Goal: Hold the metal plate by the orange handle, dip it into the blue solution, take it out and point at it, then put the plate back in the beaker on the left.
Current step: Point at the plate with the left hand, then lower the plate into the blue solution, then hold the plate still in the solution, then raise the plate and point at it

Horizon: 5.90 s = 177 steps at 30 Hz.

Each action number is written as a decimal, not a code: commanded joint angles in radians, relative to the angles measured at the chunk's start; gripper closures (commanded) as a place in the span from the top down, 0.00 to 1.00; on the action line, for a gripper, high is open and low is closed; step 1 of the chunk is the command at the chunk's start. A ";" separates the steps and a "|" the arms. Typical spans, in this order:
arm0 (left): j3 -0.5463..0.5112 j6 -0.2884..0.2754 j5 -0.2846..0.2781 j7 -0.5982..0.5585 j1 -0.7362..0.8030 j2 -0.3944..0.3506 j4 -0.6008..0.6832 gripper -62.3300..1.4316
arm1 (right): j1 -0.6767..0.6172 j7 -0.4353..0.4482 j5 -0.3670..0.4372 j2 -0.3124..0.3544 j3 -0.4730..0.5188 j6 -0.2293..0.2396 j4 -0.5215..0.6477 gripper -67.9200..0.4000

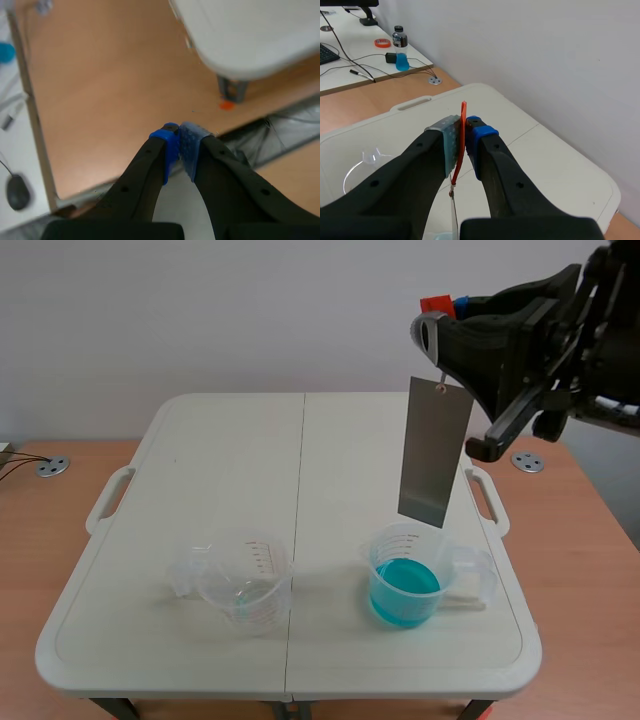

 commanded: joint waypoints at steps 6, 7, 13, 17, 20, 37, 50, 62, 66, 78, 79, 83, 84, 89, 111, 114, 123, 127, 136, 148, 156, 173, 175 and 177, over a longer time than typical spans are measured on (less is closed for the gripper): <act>0.133 -0.025 -0.003 -0.003 -0.025 0.058 -0.127 0.06 | 0.011 -0.004 0.015 0.003 0.000 0.005 0.007 0.02; 0.156 -0.026 -0.002 -0.003 -0.025 0.067 -0.143 0.06 | 0.011 -0.004 0.015 0.003 0.000 0.005 0.000 0.02; 0.274 -0.033 0.053 -0.002 -0.044 0.116 -0.226 0.06 | 0.011 -0.003 0.016 0.003 -0.012 0.005 -0.066 0.02; 0.323 -0.032 0.097 0.001 -0.078 0.132 -0.280 0.06 | 0.012 0.004 0.016 0.003 -0.029 0.005 -0.107 0.02; 0.345 -0.032 0.099 0.000 -0.104 0.134 -0.315 0.06 | 0.012 0.004 0.016 0.002 -0.047 0.005 -0.131 0.02; 0.370 -0.033 0.099 0.001 -0.163 0.134 -0.399 0.06 | 0.018 0.031 0.014 0.003 -0.124 0.005 -0.294 0.02; 0.370 -0.033 0.099 0.001 -0.163 0.134 -0.399 0.06 | 0.021 0.031 -0.026 0.003 -0.125 0.005 -0.343 0.02; 0.370 -0.033 0.099 0.001 -0.163 0.134 -0.399 0.06 | 0.020 0.031 -0.123 0.003 -0.125 0.005 -0.344 0.02; 0.370 -0.033 0.099 0.001 -0.163 0.134 -0.399 0.06 | 0.020 0.031 -0.156 0.003 -0.125 0.005 -0.344 0.02; 0.370 -0.033 0.099 0.001 -0.163 0.134 -0.399 0.06 | 0.020 0.031 -0.173 0.003 -0.125 0.005 -0.344 0.02; 0.370 -0.033 0.099 0.001 -0.163 0.134 -0.399 0.06 | 0.020 0.031 -0.172 0.003 -0.125 0.005 -0.344 0.02; 0.370 -0.033 0.099 0.001 -0.163 0.134 -0.399 0.06 | 0.020 0.031 -0.172 0.003 -0.125 0.005 -0.344 0.02; 0.370 -0.033 0.099 0.001 -0.163 0.134 -0.399 0.06 | 0.020 0.031 -0.172 0.003 -0.125 0.005 -0.344 0.02; 0.370 -0.033 0.099 0.001 -0.163 0.134 -0.399 0.06 | 0.020 0.043 -0.172 0.003 -0.125 0.005 -0.344 0.02; 0.370 -0.033 0.099 0.001 -0.163 0.134 -0.399 0.06 | 0.020 0.046 -0.172 0.003 -0.125 0.005 -0.344 0.02; 0.370 -0.033 0.099 0.001 -0.163 0.134 -0.399 0.06 | 0.020 0.046 -0.172 0.003 -0.125 0.005 -0.344 0.02; 0.370 -0.033 0.099 0.001 -0.163 0.134 -0.399 0.06 | 0.020 0.046 -0.172 0.003 -0.125 0.005 -0.344 0.02; 0.370 -0.033 0.099 0.001 -0.163 0.134 -0.399 0.06 | 0.020 0.046 -0.172 0.003 -0.125 0.005 -0.344 0.02; 0.370 -0.033 0.099 0.000 -0.163 0.134 -0.399 0.06 | 0.020 0.046 -0.172 0.003 -0.125 0.005 -0.344 0.02; 0.370 -0.033 0.099 0.000 -0.163 0.135 -0.399 0.06 | 0.020 0.115 -0.171 0.003 -0.090 0.005 -0.335 0.02; 0.370 -0.033 0.099 -0.003 -0.164 0.137 -0.399 0.06 | 0.020 0.117 -0.159 0.003 -0.067 0.005 -0.255 0.02; 0.304 -0.032 0.098 -0.014 -0.180 0.137 -0.383 0.06 | 0.020 0.092 -0.157 0.003 -0.043 0.005 -0.071 0.02; 0.260 -0.032 0.098 -0.014 -0.195 0.136 -0.373 0.06 | 0.020 0.082 -0.156 0.003 -0.043 0.005 -0.052 0.02; 0.210 -0.032 0.098 -0.015 -0.206 0.136 -0.356 0.06 | 0.020 0.082 -0.156 0.003 -0.043 0.005 -0.036 0.02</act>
